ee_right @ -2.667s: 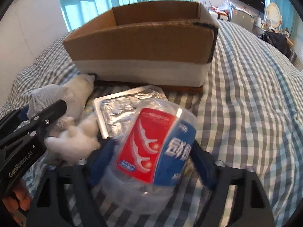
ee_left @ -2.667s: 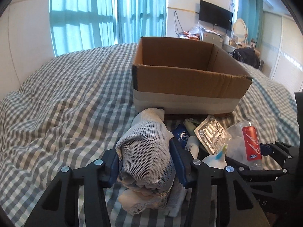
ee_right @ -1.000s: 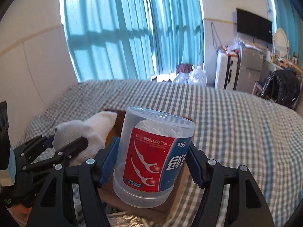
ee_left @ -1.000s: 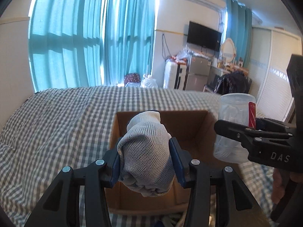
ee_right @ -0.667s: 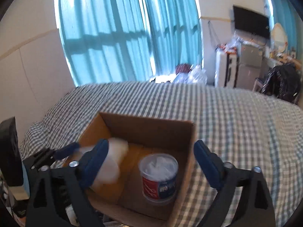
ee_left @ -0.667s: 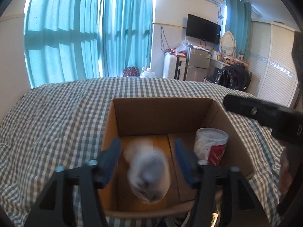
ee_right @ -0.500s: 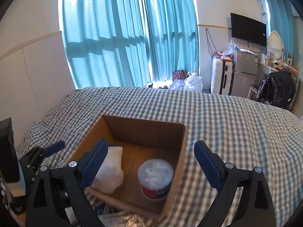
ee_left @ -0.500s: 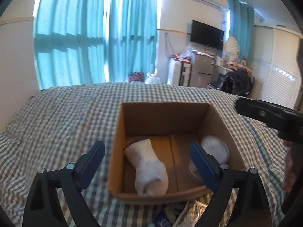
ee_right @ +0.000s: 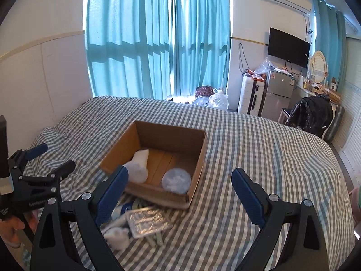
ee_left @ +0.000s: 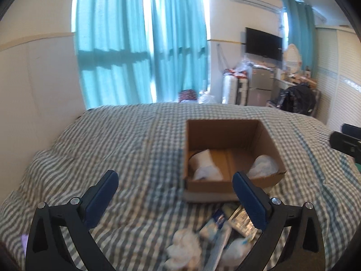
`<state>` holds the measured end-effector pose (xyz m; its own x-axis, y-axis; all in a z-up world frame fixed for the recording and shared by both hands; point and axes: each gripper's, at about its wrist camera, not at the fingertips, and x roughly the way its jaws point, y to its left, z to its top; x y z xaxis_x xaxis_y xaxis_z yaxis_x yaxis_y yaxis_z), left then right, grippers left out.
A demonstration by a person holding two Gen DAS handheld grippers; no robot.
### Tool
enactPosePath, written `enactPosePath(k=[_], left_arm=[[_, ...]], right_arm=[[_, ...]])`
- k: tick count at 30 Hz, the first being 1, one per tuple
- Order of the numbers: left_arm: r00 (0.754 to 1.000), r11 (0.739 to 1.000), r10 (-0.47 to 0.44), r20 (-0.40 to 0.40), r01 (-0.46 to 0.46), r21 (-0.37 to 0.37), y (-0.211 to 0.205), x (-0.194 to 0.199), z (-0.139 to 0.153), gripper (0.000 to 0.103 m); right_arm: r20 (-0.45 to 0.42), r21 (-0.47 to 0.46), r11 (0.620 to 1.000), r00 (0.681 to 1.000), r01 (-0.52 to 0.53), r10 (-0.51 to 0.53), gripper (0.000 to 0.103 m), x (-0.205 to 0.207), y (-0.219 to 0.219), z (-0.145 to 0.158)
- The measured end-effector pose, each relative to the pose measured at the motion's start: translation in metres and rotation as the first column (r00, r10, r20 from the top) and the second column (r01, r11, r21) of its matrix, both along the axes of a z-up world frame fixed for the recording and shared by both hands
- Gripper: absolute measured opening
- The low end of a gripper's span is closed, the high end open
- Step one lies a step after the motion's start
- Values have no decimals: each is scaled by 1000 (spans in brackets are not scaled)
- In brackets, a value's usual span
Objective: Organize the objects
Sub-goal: 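Grasp the white cloth with left gripper while right grasps the plush toy, drop both in box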
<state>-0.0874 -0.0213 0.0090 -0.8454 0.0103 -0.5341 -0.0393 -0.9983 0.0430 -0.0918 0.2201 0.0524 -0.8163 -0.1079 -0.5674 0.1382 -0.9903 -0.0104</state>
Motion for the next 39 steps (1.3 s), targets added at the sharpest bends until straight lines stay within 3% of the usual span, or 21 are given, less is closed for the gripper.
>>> enactPosePath(k=[8,14,17,20,22,24,26,27,31,33,39], left_arm=[[992,998,54,114,-55,9,-19,28,-64,103],[975,1000,26,219,-22,-20,-14,24,-121,103],[969,999,4,246,5,-36,-10,15,-139,102],[963,997,-32,267,51,-66,-4,7,-155,90],[954,995,-60,293,79,-54,-2,2,-163,71],[942,995,-93,322,95,10,-5,-2,-168,34],[936,995,-103,337,91,50,-11,-3,-169,30],[938,995,-96,334,83,52,-14,-1,-167,25],[947,999,-42,318,34,32,-24,7,-159,22],[948,999,-33,316,22,39,-27,10,-158,22],[955,1000,-29,295,25,17,-25,25,-147,22]], right_arm=[[130,4,1000,991,-10,9,93,32,-31,-72],[290,-15,999,956,-45,48,93,25,-62,-146],[330,-20,998,942,-54,57,93,13,-74,-164],[333,-33,999,941,-44,52,93,3,-79,-170],[331,-50,998,942,-39,54,93,-3,-82,-172],[338,-63,997,939,-41,60,88,-8,-87,-177],[354,-65,997,932,-52,72,83,-12,-94,-184],[361,-67,996,930,-57,77,81,-14,-97,-187],[378,-74,994,921,-77,99,68,-16,-109,-195],[385,-86,993,916,-87,114,50,-16,-113,-199],[376,-38,992,918,-116,122,45,-1,-115,-192]])
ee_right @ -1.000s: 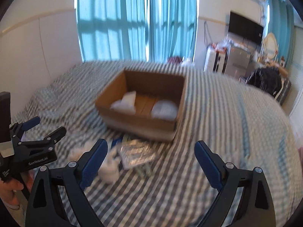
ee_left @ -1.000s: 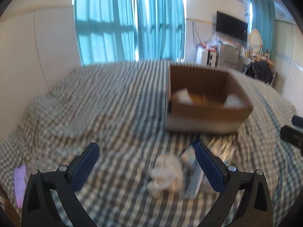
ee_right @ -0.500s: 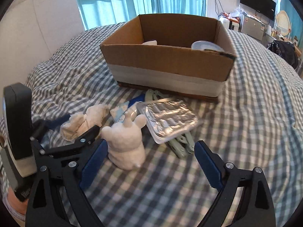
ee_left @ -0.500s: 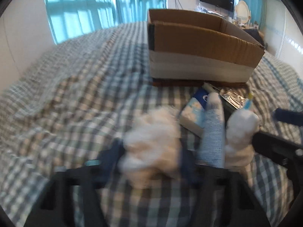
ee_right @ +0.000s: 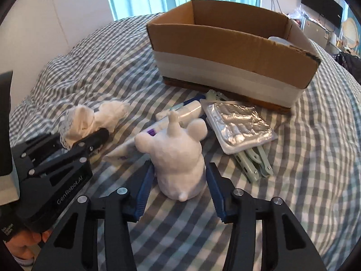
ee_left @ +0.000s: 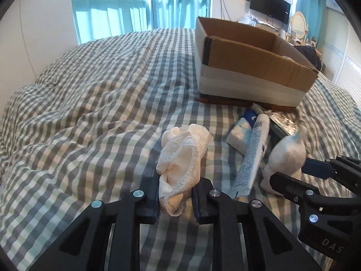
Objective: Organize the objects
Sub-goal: 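Grasp the white cloth with left gripper while right grasps the plush toy, drop both in box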
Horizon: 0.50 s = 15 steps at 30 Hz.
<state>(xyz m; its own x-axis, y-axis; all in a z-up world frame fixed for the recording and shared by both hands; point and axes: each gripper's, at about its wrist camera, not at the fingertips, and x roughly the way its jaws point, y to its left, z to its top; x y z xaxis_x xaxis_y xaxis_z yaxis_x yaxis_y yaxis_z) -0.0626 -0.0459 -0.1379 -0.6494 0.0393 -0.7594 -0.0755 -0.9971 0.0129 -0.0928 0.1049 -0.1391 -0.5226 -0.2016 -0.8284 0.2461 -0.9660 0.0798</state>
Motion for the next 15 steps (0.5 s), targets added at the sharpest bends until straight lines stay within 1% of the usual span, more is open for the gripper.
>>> enactPosePath(k=[5,9,15], left_arm=[[1000,999,7,-7,-7,33,-3,14,12,21],[1000,998,21,-19,-20,56,-3,24,23,20],[996,995,11,-84,-3,103,13,30,62,18]], right_arm=[[-24,-2,1000,1000,7,-7,44,23,11,14],[-60,-7,1000,998,15,-15,44,42,22,31],[-141,-19,999,989,34,-36,44,58,38,73]])
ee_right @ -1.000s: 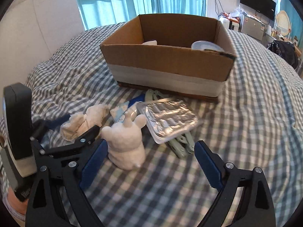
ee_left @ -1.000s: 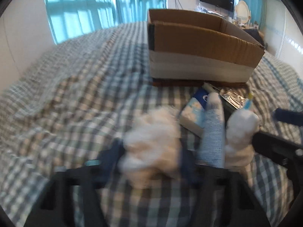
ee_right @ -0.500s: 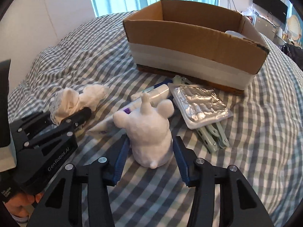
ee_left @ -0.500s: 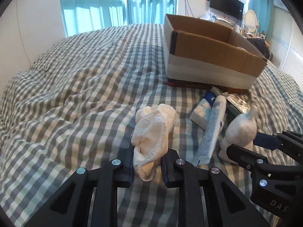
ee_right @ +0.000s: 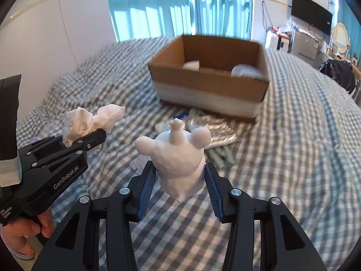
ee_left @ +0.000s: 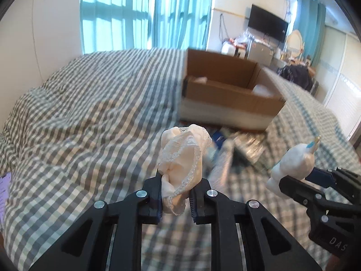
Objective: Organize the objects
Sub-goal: 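Grasp the white cloth with left gripper while right grasps the plush toy, drop both in box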
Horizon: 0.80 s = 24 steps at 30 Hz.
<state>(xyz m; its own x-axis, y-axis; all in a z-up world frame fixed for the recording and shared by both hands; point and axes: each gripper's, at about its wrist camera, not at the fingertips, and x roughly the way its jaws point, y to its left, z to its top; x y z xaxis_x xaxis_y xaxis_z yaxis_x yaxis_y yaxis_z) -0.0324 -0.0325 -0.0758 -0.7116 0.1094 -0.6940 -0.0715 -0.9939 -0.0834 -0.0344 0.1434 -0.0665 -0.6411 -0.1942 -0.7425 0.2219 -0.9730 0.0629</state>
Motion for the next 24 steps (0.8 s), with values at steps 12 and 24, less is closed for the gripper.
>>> enactPosePath(k=[12,24], left_arm=[[986,996,-85,-143,87,4,46,-51,73,18],[968,993,-118,-220,112,-40,70,-150,91,18]], right_arm=[[-162,-17,999,986,37,-40,44,-42,40,84],[-250,-17,999,967,51,-54,44,-164,59,120]])
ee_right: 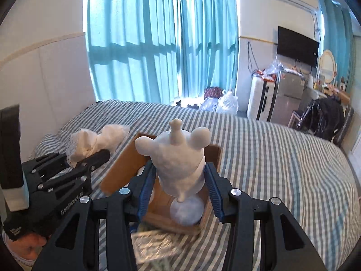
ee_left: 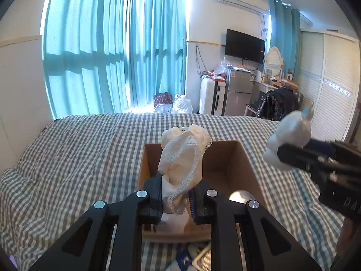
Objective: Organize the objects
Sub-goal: 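Grasp the white cloth with left gripper while right grasps the plush toy, drop both in box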
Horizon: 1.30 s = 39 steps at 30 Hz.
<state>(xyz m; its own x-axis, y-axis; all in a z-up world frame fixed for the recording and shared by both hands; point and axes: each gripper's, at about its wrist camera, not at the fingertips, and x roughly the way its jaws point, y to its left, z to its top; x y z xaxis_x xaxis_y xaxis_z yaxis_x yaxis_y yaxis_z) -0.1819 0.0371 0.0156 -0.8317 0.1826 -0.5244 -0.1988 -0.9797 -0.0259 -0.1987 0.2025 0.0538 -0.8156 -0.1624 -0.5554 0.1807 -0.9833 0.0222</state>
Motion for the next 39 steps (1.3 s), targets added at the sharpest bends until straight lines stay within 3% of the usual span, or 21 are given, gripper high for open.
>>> enactPosePath(k=[9,13,19,26,28,29,30,34,36,39], left_arm=[[1000,1000,-4,30,5,-22,12,-52,-25,18],[998,999,-6,66,9,-49,21,-71,-44,18],[988,997,-5,156,16,-72,25,-86,-76,18],[979,997,-15,201,30,-74,26,-81,-89,21],[980,998,-17,200,29,-56,24,-75,-85,28],[980,998,-17,197,27,-51,22,-71,-81,42],[982,998,-11,190,21,-52,22,-67,-76,59],[989,998,12,146,-4,-59,14,-45,-54,67],[992,998,33,124,-26,-56,7,-30,-41,80],[992,998,65,106,-64,-21,-5,-10,-24,86]], right_arm=[[8,23,1000,1000,-8,8,44,-81,-4,-15],[67,16,1000,998,-8,7,44,-107,-6,-43],[174,-1,1000,985,-11,11,44,-121,4,-89],[189,-60,998,982,-11,22,46,-112,15,-94],[169,-65,998,986,3,8,57,-104,16,-86],[161,-67,998,987,11,0,69,-100,17,-81],[147,-71,997,989,21,-10,72,-96,18,-75],[106,-82,996,994,34,-25,72,-71,23,-47],[92,-82,996,995,30,-23,73,-54,24,-32],[59,-71,997,998,12,-8,76,-22,27,-11]])
